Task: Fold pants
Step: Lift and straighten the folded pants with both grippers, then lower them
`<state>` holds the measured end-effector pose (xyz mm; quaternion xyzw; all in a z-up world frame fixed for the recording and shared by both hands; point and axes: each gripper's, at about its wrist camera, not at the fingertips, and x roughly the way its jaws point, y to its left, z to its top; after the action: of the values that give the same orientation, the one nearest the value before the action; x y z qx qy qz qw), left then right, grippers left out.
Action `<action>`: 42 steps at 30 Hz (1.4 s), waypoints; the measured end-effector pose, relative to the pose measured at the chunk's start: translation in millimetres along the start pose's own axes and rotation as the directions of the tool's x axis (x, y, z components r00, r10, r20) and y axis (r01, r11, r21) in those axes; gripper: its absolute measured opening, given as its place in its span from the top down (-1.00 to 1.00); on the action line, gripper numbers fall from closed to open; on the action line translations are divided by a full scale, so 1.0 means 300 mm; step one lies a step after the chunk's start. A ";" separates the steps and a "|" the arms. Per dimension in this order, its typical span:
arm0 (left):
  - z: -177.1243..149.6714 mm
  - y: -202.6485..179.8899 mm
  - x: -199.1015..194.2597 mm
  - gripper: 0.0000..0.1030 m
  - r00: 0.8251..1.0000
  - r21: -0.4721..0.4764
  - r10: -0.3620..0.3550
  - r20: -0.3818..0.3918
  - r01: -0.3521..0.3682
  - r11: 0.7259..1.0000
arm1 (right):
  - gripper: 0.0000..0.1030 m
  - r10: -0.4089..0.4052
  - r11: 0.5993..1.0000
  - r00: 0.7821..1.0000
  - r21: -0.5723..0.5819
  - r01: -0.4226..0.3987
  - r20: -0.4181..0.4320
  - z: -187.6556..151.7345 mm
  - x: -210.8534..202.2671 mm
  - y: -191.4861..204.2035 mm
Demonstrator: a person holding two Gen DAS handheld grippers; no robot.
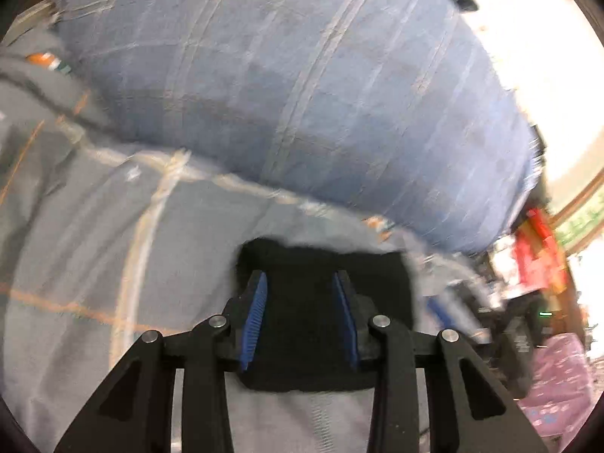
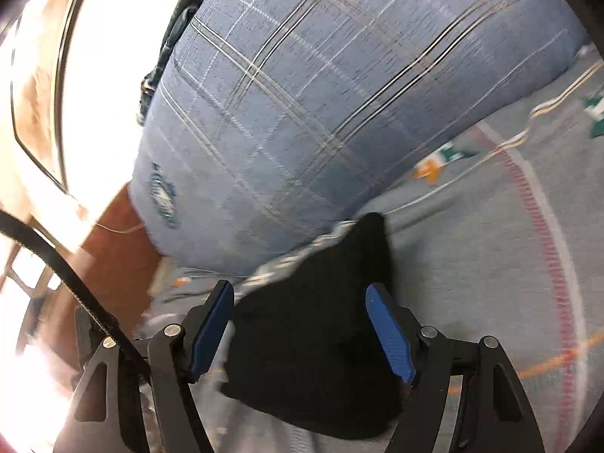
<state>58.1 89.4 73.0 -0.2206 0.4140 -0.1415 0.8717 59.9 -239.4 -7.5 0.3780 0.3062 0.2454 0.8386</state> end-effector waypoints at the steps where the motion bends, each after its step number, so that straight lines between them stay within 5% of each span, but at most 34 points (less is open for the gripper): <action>1: 0.011 -0.027 0.025 0.25 1.000 0.016 -0.013 -0.007 0.013 1.000 | -0.57 0.020 1.000 1.000 0.021 -0.020 -0.016 0.016 0.027 -0.006; 6: 0.036 0.025 0.320 0.26 0.985 0.006 0.110 -0.132 -0.110 0.994 | -0.69 -0.028 0.991 0.993 0.125 0.042 -0.114 0.079 0.192 -0.104; 9: 0.018 0.061 0.358 0.33 0.993 0.035 0.102 -0.051 -0.101 0.994 | -0.67 -0.024 0.987 0.992 0.156 0.043 -0.125 0.089 0.231 -0.144; 11: 0.022 0.037 0.353 0.33 0.991 0.074 0.123 -0.062 -0.118 0.990 | -0.67 -0.057 0.990 0.988 0.117 0.074 -0.143 0.095 0.243 -0.122; 15: 0.074 0.092 0.217 0.22 0.998 -0.063 -0.010 -0.061 0.006 0.998 | -0.68 -0.057 0.992 0.993 0.109 0.069 -0.108 0.101 0.170 -0.098; 17: 0.069 0.132 0.145 -0.06 0.999 -0.093 -0.017 -0.034 0.014 0.996 | -0.68 -0.056 0.991 0.994 0.118 0.066 -0.089 0.083 0.116 -0.109; 20: 0.023 0.174 0.102 -0.21 0.999 -0.068 -0.005 -0.054 0.002 0.998 | -0.70 -0.069 0.987 0.994 0.141 0.080 -0.083 0.032 0.056 -0.145; 23: -0.034 0.198 0.140 -0.25 0.993 -0.049 -0.002 -0.115 -0.004 0.999 | -0.63 -0.083 0.985 0.992 0.143 0.096 -0.093 -0.024 0.046 -0.180; 27: -0.070 0.184 0.249 -0.34 0.974 -0.044 -0.092 -0.207 0.085 0.995 | -0.65 -0.011 0.992 0.993 0.124 0.026 -0.122 -0.017 0.076 -0.150; 29: -0.085 0.157 0.323 -0.42 0.962 -0.039 -0.104 -0.252 0.098 0.994 | -0.65 -0.040 0.996 0.992 0.075 0.049 -0.119 -0.021 0.099 -0.135; 31: -0.093 0.125 0.342 -0.53 0.971 -0.014 -0.089 -0.221 0.088 0.996 | -0.65 -0.060 0.997 0.991 0.031 0.064 -0.115 -0.027 0.122 -0.127; 34: -0.099 0.061 0.337 0.03 0.980 0.040 0.004 -0.200 0.004 0.999 | -0.65 -0.065 0.998 0.990 -0.014 0.064 -0.122 -0.015 0.152 -0.111; 35: -0.098 0.047 0.322 0.15 0.981 0.052 0.011 -0.193 -0.001 0.999 | -0.59 -0.063 0.998 0.990 -0.017 0.062 -0.125 -0.014 0.156 -0.108; 39: -0.101 0.011 0.243 0.23 0.986 0.078 0.038 -0.160 -0.026 0.997 | 0.25 -0.013 1.000 0.990 -0.027 0.010 -0.139 -0.007 0.134 -0.060; 42: -0.093 -0.027 0.149 0.24 0.994 0.072 0.012 -0.106 -0.004 0.997 | 0.31 0.043 0.997 0.992 -0.057 -0.050 -0.117 -0.002 0.084 0.018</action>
<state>63.4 55.7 32.0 -0.1797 0.4554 -0.1643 0.8564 76.0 -219.8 -12.0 0.3448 0.3377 0.2954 0.8245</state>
